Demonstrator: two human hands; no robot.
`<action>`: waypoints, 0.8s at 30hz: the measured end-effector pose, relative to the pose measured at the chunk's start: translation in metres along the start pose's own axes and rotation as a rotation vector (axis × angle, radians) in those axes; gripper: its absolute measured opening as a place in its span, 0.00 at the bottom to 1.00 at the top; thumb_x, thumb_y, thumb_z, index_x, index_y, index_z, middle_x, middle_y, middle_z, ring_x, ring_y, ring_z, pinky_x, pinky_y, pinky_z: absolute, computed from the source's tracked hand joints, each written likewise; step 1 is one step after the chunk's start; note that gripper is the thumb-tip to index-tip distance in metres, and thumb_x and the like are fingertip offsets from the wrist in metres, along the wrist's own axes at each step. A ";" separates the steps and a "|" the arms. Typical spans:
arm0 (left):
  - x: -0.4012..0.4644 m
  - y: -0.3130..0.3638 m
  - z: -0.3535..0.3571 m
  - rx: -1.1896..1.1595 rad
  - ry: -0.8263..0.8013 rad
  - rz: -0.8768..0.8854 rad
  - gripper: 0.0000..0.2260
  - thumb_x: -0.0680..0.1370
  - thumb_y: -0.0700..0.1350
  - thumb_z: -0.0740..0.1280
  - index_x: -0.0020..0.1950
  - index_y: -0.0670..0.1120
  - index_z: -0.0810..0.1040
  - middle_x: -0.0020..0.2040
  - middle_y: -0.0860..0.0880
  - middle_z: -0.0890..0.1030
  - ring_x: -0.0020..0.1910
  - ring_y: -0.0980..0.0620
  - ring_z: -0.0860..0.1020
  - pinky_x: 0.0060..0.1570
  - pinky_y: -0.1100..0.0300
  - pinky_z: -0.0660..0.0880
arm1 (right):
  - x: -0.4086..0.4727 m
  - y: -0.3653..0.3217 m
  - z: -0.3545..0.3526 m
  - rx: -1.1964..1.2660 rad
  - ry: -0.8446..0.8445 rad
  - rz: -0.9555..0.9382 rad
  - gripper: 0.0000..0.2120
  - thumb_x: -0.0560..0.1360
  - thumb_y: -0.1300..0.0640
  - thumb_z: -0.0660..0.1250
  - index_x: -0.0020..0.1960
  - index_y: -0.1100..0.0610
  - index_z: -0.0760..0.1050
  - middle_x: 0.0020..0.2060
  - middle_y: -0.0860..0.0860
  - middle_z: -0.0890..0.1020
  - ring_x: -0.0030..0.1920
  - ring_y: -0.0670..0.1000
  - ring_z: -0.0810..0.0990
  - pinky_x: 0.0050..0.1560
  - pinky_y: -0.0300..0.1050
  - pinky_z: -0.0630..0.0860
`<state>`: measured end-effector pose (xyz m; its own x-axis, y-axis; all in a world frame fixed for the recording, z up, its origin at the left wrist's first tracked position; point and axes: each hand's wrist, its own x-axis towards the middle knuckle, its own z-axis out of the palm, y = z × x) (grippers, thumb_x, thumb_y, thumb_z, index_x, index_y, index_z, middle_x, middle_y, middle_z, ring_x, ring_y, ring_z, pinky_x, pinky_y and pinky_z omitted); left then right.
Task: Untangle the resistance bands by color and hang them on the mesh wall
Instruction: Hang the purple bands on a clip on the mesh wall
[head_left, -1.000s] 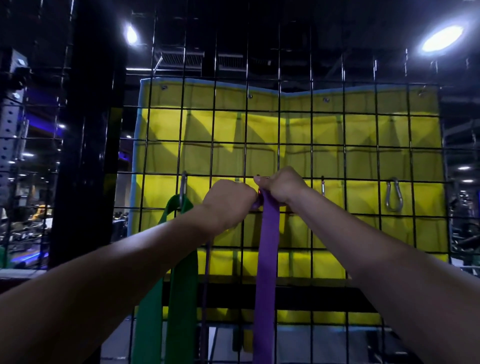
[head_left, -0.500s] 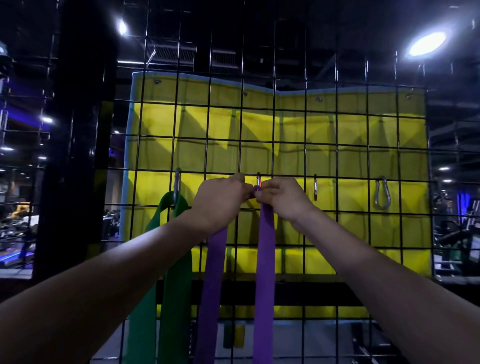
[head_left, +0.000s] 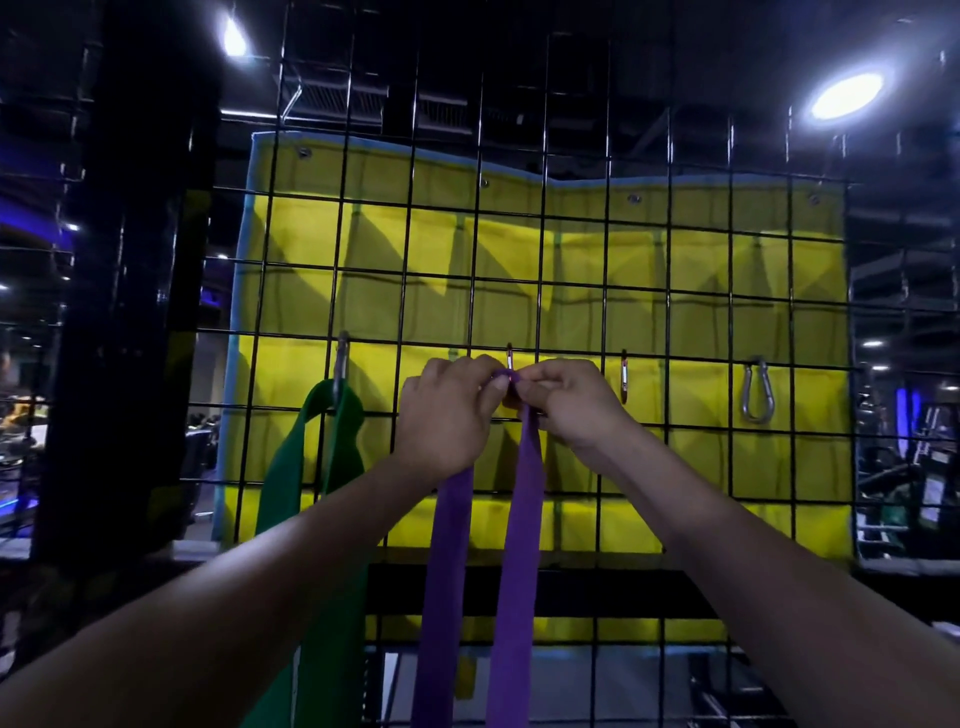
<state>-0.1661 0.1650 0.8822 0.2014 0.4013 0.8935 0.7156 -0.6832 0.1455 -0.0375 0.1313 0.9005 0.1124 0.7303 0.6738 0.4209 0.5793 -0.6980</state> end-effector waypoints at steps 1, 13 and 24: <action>0.001 0.001 0.002 -0.031 0.006 -0.034 0.13 0.81 0.52 0.54 0.61 0.53 0.74 0.59 0.53 0.77 0.63 0.50 0.67 0.57 0.54 0.60 | 0.000 0.000 -0.001 0.017 -0.014 0.009 0.06 0.76 0.64 0.63 0.42 0.58 0.77 0.45 0.60 0.82 0.47 0.57 0.79 0.52 0.52 0.74; 0.009 -0.009 0.007 -0.037 0.087 0.024 0.11 0.80 0.50 0.57 0.57 0.53 0.78 0.53 0.52 0.80 0.54 0.51 0.66 0.52 0.60 0.55 | 0.026 -0.031 -0.001 -0.511 -0.042 -0.045 0.14 0.77 0.54 0.64 0.45 0.65 0.78 0.35 0.58 0.77 0.37 0.59 0.78 0.43 0.55 0.79; 0.010 -0.013 0.003 -0.117 0.135 -0.021 0.07 0.78 0.49 0.62 0.55 0.54 0.74 0.40 0.55 0.71 0.49 0.54 0.65 0.50 0.61 0.53 | 0.032 -0.038 0.016 -0.253 0.004 0.210 0.08 0.76 0.60 0.64 0.39 0.60 0.74 0.43 0.60 0.80 0.43 0.59 0.80 0.44 0.53 0.79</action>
<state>-0.1715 0.1800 0.8882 0.0900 0.3366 0.9373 0.6346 -0.7448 0.2065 -0.0645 0.1389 0.9444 0.2236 0.8224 0.5230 0.5988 0.3075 -0.7395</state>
